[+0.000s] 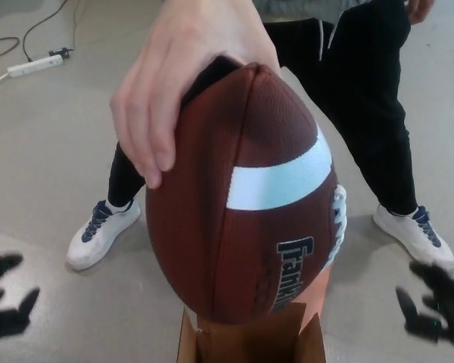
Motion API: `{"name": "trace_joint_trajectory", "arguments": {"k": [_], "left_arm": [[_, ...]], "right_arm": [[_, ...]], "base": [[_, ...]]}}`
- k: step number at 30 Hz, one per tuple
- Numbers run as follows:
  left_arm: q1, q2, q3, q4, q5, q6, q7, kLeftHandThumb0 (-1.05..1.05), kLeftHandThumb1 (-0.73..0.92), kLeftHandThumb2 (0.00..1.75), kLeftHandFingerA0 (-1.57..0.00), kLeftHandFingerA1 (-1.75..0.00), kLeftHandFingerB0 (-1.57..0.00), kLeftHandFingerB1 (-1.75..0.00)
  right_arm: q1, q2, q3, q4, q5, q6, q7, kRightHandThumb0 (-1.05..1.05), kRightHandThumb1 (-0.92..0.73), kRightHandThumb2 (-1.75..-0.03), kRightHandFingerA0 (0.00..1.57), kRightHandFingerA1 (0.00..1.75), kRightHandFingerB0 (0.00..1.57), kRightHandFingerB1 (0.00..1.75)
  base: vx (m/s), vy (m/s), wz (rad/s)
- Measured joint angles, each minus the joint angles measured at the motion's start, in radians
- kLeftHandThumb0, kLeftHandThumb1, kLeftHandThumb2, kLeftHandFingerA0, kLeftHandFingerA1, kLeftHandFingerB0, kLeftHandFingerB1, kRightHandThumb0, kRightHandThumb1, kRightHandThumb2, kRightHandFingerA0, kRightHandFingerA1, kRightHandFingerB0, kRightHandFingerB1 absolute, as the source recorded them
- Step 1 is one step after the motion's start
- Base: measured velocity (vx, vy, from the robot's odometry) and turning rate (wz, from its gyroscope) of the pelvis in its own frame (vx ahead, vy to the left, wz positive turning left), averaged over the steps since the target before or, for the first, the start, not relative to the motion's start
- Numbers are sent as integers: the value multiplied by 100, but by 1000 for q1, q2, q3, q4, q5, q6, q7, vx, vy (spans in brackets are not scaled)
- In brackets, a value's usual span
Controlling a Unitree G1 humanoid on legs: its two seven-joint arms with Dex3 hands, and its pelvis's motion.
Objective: Use both hands to pick up a football from a person and place it into a container beneath
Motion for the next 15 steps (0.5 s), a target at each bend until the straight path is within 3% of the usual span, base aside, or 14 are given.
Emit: {"name": "trace_joint_trajectory", "arguments": {"k": [1, 2, 3, 4, 5, 6, 7, 8, 9, 10, 11, 12, 14, 15], "left_arm": [[-8, 4, -1, 9, 1, -7, -1, -73, 88, 66, -24, -31, -12, -26], [-14, 7, -3, 19, 3, -15, -2, -35, 52, 108, 0, -46, 0, -47], [-18, 12, -4, 32, 4, -28, -3, -35, 52, 108, 0, -46, 0, -47], [-18, 14, -4, 39, 4, -37, -4, -75, 88, 66, -19, -29, -10, -25], [-18, 14, -3, 42, 4, -42, -6, -75, 70, 106, -7, -43, -1, -28], [-18, 14, 2, 46, 2, -51, -10, -75, 70, 106, -7, -43, -1, -28], [-17, 14, 11, 46, -1, -60, -15, -77, 90, 67, -11, -26, -3, -23], [-17, 14, 21, 45, -4, -69, -20, -73, 75, 111, -2, -38, 0, -22], [-16, 14, 27, 42, -7, -74, -24, -73, 75, 111, -2, -38, 0, -22], [-13, 12, 40, 31, -14, -85, -32, -93, 86, 116, -8, -19, -7, -10], [-6, 11, 53, 12, -23, -97, -40, -91, 83, 118, -6, -20, -3, -14], [4, 9, 63, -14, -30, -106, -47, -91, 83, 117, -3, -17, -2, -15], [28, 2, 74, -77, -43, -119, -57, -93, 82, 116, -6, -19, -4, -17], [43, -4, 80, -116, -49, -123, -63, -93, 82, 116, -6, -19, -4, -17]], "right_arm": [[-8, 0, 1, 7, -1, -12, -4, -70, -74, -105, 6, 42, 3, 31], [-12, 0, 1, 13, -2, -24, -8, -70, -75, -107, 6, 42, 2, 29], [-14, 0, 2, 23, -3, -45, -14, -70, -75, -107, 6, 42, 2, 29], [-14, 0, 2, 26, -3, -57, -17, -77, -77, -109, 12, 45, 0, 27], [-14, 0, 1, 27, -3, -65, -19, -80, -79, -112, 9, 43, 5, 21], [-14, 0, -3, 27, -2, -80, -22, -80, -79, -112, 9, 43, 5, 21], [-13, 1, -9, 23, 1, -95, -23, -82, -82, -113, 8, 41, 6, 18], [-11, 1, -16, 15, 5, -108, -23, -83, -84, -115, 7, 36, 5, 15], [-9, 3, -22, 6, 8, -118, -23, -83, -84, -115, 7, 36, 5, 15], [-3, 5, -35, -17, 14, -134, -23, -87, -88, -117, 7, 32, 5, 10], [5, 8, -46, -47, 23, -149, -21, -85, -87, -119, 15, 31, 0, 12], [15, 12, -54, -82, 29, -161, -20, -88, -83, -99, 10, 25, 0, 5], [35, 21, -61, -155, 39, -177, -13, -88, -91, -80, 14, 26, 0, 9], [47, 27, -63, -196, 44, -182, -9, -88, -91, -80, 14, 26, 0, 9]], "base": [[0, 0, 0], [0, 0, 0], [0, 0, 0], [0, 0, 0], [0, 0, 0], [0, 0, 0], [0, 0, 0], [0, 0, 0], [0, 0, 0], [0, 0, 0], [0, 0, 0], [0, 0, 0], [0, 0, 0], [0, 0, 0]]}}
